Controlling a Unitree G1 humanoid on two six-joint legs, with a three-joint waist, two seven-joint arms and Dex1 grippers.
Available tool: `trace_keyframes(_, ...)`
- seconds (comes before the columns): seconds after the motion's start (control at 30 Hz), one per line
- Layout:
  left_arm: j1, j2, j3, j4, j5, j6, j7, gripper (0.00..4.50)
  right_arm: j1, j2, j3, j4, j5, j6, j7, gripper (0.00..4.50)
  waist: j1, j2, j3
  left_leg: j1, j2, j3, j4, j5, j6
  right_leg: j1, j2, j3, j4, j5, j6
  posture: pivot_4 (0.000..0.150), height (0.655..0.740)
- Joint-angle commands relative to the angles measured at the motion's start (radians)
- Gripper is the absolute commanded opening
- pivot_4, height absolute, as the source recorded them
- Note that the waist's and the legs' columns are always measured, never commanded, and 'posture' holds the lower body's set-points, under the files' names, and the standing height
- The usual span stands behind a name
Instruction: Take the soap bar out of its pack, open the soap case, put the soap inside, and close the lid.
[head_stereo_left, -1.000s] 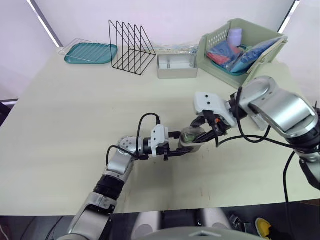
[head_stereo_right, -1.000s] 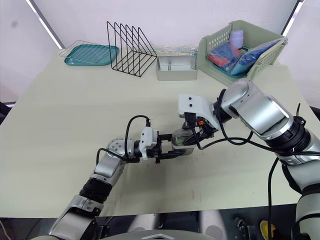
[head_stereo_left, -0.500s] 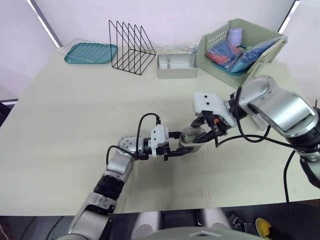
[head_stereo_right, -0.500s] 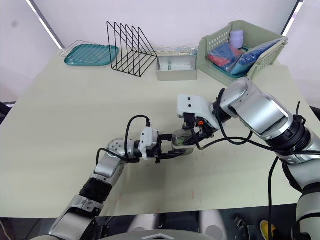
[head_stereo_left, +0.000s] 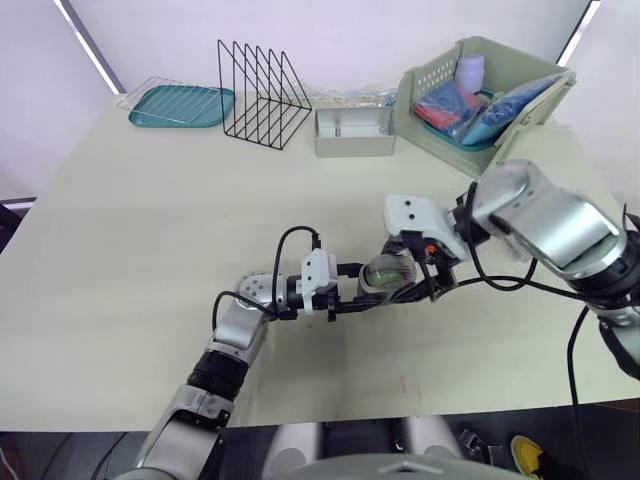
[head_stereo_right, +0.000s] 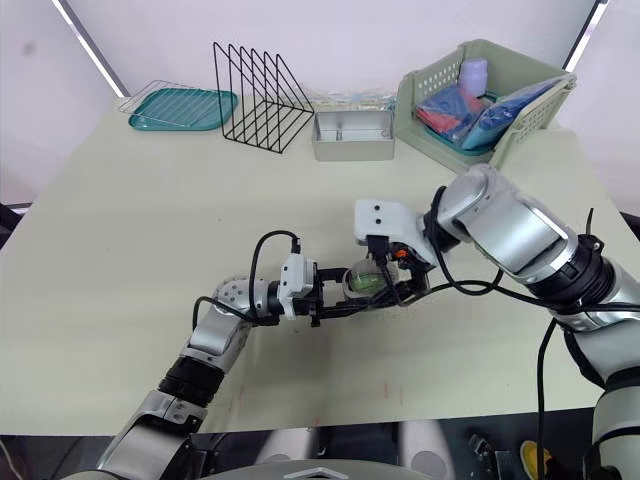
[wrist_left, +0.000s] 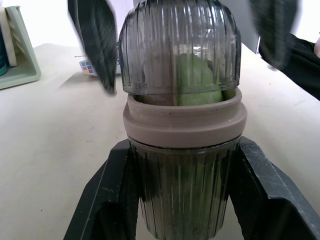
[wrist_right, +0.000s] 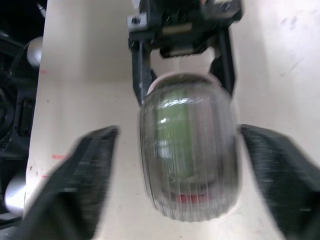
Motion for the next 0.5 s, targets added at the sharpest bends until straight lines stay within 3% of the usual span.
trace_keyframes(0.03, 0.004, 0.008, 0.003, -0.014, 0.006, -0.001, 0.008, 1.87, -0.017, -0.003, -0.017, -0.009, -0.010, -0.017, -0.005, 4.48, 0.000, 0.000, 0.000, 0.000, 0.000, 0.000, 0.000, 0.000, 0.000, 0.000, 0.000, 0.000, 0.000, 0.000, 0.000, 0.150, 0.7400)
trace_keyframes(0.5, 0.014, 0.010, 0.001, -0.022, 0.007, -0.001, 0.012, 1.87, 0.032, -0.071, -0.019, -0.007, -0.025, -0.046, 0.017, 4.48, 0.000, 0.000, 0.000, 0.000, 0.000, 0.000, -0.001, 0.000, 0.000, 0.000, 0.000, 0.000, -0.001, 0.000, 0.000, 0.150, 0.7400)
